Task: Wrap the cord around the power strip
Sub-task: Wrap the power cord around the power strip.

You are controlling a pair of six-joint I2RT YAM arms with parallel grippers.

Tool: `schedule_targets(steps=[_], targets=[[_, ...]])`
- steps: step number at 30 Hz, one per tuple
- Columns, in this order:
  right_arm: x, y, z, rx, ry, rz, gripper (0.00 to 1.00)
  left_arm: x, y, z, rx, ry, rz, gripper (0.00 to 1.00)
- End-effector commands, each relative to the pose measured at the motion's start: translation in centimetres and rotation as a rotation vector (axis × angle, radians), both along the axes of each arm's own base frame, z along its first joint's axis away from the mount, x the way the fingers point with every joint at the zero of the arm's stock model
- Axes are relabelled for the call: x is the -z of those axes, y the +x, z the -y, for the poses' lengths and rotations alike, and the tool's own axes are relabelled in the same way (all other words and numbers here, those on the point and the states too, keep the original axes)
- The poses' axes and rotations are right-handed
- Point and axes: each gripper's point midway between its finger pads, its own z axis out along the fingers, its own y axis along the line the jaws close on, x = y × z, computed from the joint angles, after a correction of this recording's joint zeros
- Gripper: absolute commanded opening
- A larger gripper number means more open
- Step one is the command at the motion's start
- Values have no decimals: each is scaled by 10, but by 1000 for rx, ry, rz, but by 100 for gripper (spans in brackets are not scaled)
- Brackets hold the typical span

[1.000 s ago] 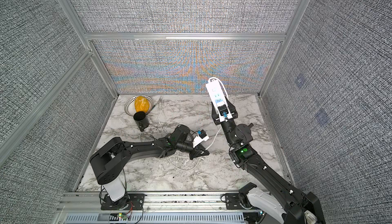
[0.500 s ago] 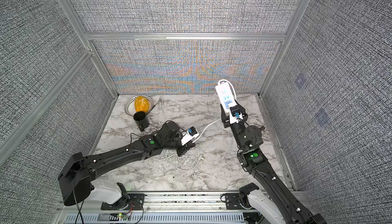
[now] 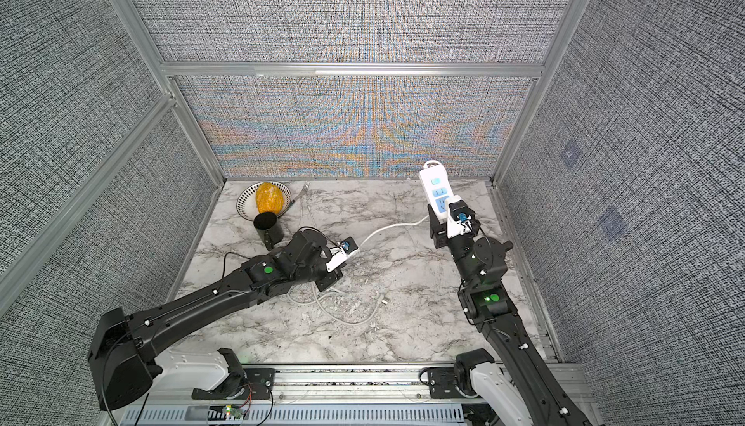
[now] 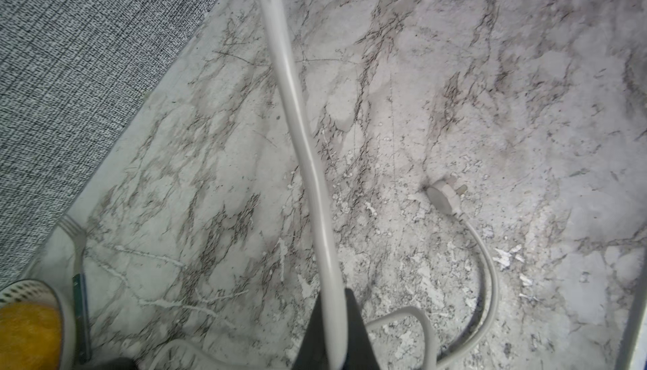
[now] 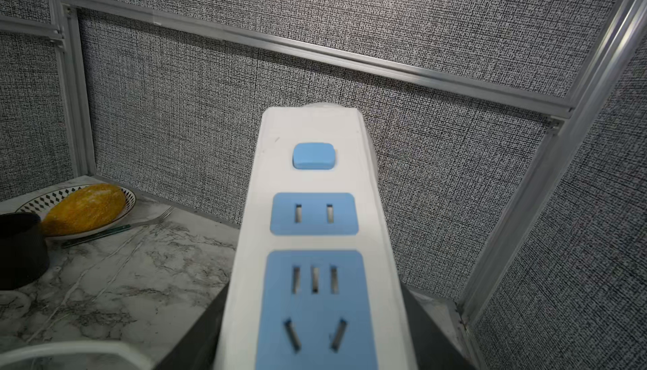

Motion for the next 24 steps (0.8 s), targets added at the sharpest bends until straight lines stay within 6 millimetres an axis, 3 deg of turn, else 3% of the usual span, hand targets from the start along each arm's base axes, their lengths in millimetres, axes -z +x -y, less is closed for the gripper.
schedule_targets(steps=[1, 5, 10, 15, 20, 24], targets=[[-4, -5, -14, -98, 36, 13, 0, -4, 12, -18, -40, 97, 70, 0], [0, -4, -22, -152, 45, -9, 0, -14, 27, -29, -71, 143, 94, 0], [10, -3, -18, -137, 58, -41, 0, -30, 36, -41, -96, 122, 116, 0], [36, 12, -12, -93, 11, -142, 0, -51, 28, -40, -47, 74, 148, 0], [64, 21, -21, -130, -52, -218, 0, -80, 32, -44, -43, 85, 224, 0], [73, 19, -31, -194, -85, -239, 0, -106, 40, -46, -32, 122, 301, 0]])
